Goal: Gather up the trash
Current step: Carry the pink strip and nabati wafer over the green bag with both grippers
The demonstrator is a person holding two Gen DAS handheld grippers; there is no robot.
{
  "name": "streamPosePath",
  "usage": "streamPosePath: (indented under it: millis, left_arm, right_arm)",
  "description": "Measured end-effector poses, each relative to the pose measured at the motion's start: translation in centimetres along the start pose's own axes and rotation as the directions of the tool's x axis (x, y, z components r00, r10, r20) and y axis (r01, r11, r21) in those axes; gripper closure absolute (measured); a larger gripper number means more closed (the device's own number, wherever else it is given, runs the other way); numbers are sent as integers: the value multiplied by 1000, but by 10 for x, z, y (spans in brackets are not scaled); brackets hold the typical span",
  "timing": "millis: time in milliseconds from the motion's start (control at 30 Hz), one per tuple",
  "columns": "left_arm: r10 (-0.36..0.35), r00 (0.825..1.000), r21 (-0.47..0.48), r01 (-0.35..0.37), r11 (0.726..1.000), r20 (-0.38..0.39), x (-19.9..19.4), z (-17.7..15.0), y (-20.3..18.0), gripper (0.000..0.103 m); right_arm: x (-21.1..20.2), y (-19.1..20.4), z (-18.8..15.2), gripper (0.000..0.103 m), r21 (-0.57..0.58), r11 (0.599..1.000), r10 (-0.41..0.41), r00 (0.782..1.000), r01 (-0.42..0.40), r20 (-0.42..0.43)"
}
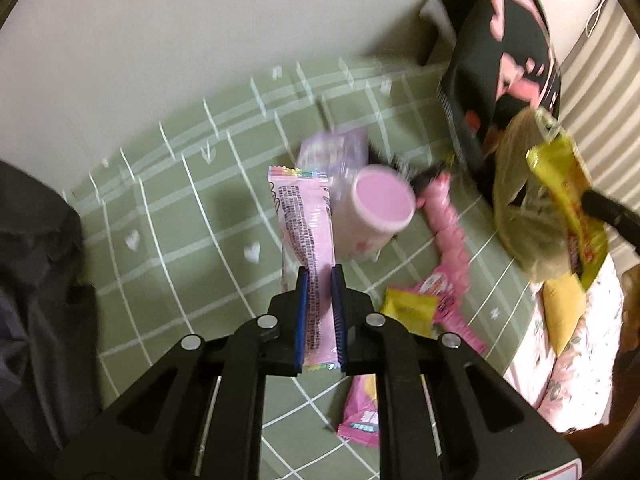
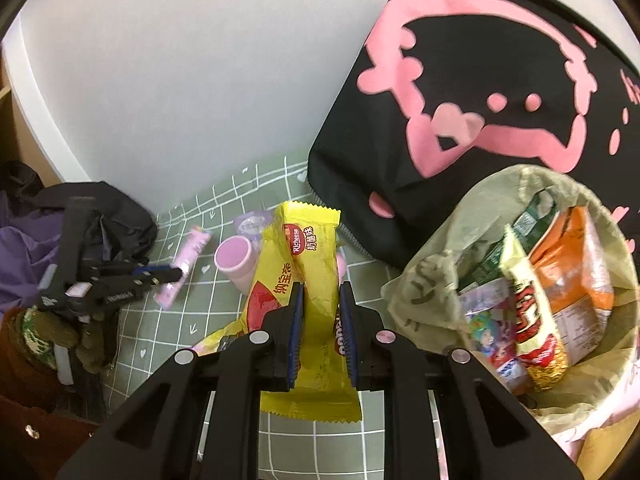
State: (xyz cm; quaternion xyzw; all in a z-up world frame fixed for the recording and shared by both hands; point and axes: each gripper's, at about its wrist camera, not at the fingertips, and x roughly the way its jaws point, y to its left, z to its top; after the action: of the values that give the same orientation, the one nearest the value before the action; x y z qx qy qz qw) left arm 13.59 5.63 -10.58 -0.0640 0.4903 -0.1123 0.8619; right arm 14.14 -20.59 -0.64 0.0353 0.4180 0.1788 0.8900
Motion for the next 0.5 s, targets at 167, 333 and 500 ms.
streamPosePath:
  millis: [167, 333, 500]
  left_arm:
    - [-46, 993, 49, 41, 998, 107, -35, 33, -24, 92]
    - [-98, 978, 170, 67, 983, 182, -60, 65, -78, 92]
    - [-158, 972, 255, 111, 960, 171, -58, 85, -137, 92]
  right_arm:
    - [-27, -9, 7, 85, 8, 999, -52, 996, 52, 73]
    - [-65, -27, 17, 85, 46, 993, -113, 981, 107, 158]
    - [-101, -49, 22, 84, 99, 979, -198, 954, 179, 224]
